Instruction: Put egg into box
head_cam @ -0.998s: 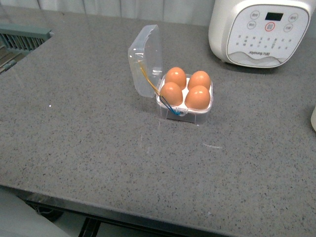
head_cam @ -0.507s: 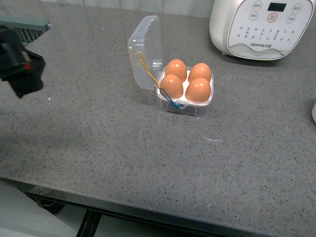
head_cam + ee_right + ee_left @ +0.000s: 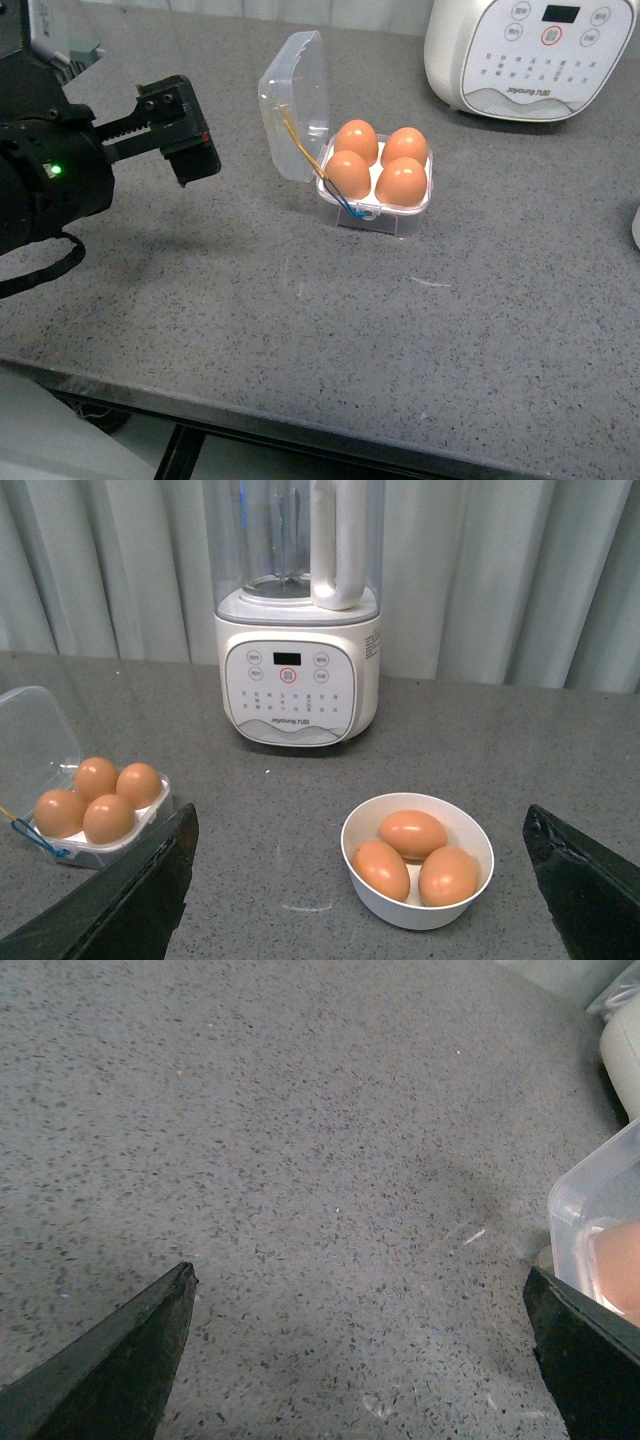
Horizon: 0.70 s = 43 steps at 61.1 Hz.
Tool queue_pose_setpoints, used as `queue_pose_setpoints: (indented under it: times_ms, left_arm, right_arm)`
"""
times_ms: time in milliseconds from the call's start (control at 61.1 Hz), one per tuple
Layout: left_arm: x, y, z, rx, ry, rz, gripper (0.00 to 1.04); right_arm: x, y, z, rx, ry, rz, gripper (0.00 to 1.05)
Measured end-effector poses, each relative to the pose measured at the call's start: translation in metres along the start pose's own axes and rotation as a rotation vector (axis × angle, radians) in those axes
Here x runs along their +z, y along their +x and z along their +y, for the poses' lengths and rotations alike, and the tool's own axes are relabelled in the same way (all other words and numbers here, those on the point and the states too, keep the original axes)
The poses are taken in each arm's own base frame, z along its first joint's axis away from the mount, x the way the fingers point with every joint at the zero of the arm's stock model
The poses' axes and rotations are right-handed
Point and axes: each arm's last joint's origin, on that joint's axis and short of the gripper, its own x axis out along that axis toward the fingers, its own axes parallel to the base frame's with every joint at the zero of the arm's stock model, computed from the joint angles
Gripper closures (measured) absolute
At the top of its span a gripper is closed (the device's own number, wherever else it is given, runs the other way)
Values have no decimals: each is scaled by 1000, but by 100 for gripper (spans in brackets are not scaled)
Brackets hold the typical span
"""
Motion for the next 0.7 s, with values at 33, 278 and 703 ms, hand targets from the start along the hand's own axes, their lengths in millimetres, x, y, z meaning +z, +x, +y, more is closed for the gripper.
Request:
queue_pose_setpoints:
  times_ms: [33, 278, 703]
  left_arm:
    - [-1, 3, -1, 1, -1, 6, 7]
    - [-4, 27, -11, 6, -6, 25, 7]
    - [8, -2, -48, -144, -103, 73, 7]
  right_arm:
    - [0, 0, 0, 0, 0, 0, 9]
    - [0, 0, 0, 0, 0, 0, 9]
    - [0, 0, 0, -2, 0, 0, 9]
